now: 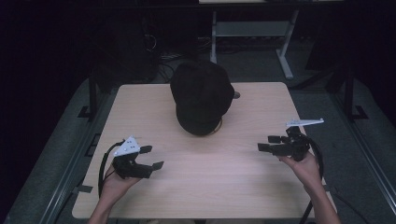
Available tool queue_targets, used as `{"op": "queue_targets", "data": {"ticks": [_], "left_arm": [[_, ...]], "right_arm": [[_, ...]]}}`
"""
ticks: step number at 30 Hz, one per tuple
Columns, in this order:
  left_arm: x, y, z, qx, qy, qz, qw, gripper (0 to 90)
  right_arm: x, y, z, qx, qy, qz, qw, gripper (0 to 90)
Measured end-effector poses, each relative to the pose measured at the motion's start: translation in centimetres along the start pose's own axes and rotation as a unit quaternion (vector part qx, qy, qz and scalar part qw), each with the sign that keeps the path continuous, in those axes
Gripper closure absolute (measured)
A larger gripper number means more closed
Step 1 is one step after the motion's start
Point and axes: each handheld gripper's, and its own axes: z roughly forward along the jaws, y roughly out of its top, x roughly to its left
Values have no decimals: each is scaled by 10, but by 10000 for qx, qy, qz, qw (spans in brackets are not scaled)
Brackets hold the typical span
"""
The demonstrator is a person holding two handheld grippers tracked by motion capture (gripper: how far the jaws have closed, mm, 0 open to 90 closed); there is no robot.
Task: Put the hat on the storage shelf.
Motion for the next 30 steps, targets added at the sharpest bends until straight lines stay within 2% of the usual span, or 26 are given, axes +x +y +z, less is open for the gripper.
{"op": "queue_targets", "data": {"ticks": [10, 20, 25, 30], "left_arm": [[0, -1, 0, 12, 19, 6, 10000, 213], [1, -2, -1, 41, 35, 7, 10000, 213], [1, -3, 0, 62, 25, 9, 10000, 213], [0, -3, 1, 55, 19, -14, 10000, 213]], "right_arm": [[0, -26, -1, 90, -8, 43, 9999, 240], [6, -43, -3, 184, -3, 20, 9998, 240], [9, -51, -5, 181, 5, 71, 9998, 240], [17, -62, -9, 28, -36, 46, 10000, 234]]}}
